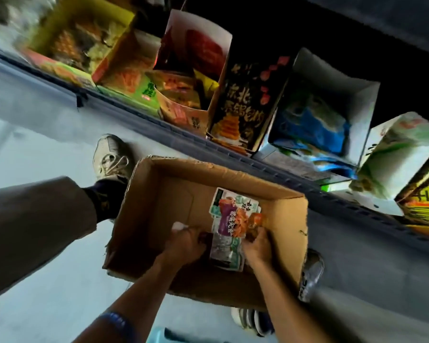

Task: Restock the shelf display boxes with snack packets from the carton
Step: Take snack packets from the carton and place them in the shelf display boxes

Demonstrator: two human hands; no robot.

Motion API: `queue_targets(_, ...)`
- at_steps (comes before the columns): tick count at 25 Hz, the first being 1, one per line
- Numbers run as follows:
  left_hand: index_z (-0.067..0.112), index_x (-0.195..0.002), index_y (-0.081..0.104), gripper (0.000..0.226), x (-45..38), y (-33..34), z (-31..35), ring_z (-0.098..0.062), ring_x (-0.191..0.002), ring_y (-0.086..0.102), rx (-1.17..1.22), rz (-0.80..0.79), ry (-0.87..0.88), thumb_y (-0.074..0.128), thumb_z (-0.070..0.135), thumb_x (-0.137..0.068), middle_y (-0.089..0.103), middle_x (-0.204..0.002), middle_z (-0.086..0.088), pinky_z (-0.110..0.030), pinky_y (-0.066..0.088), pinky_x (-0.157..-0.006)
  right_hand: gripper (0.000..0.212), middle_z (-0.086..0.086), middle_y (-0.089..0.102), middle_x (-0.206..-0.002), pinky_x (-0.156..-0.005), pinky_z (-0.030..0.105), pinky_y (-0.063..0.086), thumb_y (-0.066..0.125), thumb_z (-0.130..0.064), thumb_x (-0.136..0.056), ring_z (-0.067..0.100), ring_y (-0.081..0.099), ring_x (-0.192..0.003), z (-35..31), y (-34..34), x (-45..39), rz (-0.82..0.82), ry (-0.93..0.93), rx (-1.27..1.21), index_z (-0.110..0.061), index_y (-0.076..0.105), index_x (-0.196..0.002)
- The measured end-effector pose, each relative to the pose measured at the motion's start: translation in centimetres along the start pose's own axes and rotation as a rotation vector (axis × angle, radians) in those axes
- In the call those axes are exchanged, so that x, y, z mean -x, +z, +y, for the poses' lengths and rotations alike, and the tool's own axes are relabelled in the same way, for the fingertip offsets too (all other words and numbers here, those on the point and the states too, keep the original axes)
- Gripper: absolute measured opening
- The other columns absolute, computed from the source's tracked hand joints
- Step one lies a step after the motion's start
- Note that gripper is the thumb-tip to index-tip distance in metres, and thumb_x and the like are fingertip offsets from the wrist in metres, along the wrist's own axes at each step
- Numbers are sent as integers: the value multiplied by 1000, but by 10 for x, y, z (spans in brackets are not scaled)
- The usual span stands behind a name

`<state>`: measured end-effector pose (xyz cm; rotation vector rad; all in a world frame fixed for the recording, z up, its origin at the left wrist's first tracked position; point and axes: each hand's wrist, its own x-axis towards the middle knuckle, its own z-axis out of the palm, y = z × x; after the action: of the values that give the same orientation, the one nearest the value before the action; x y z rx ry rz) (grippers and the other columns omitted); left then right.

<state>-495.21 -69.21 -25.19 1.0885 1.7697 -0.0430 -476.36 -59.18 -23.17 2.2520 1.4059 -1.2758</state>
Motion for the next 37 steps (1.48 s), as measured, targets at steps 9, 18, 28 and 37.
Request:
queue_targets(9,15,-134,55,55,14,-21,-2,-30,-125,53,-242,108,-80,50,52,-93,58,-135,-11,-35,39,-104,48,9,57,-122,-74,30,47,77,-16,-82,27,61,-98,11,8,5,-1,-72,54,-14,46,-119)
queue_targets(18,17,-120,71,37,10,-17,13,-10,-100,69,474,-108,-76,78,22,-83,73,-115,-1,-15,53,-79,22,4,73,-106,-79,31,51,65,-2,-91,17,67,-91,19,-11,5,-300,60,-398,-23,68,-96)
queue_targets(28,16,-109,69,30,18,-32,30,-27,-98,73,1060,-247,-204,77,8,-81,76,-106,-8,-54,51,-98,28,7,75,-110,-94,44,49,62,-4,-90,27,68,-108,8,-25,24,-497,141,-865,-12,66,-116)
queue_targets(37,12,-124,58,31,77,-76,79,-27,-85,74,1521,-86,10,54,5,-94,75,-105,-14,-40,61,-72,37,15,75,-101,-63,39,61,56,-5,-82,27,75,-86,-35,-94,75,-549,-28,-1503,-7,62,-119)
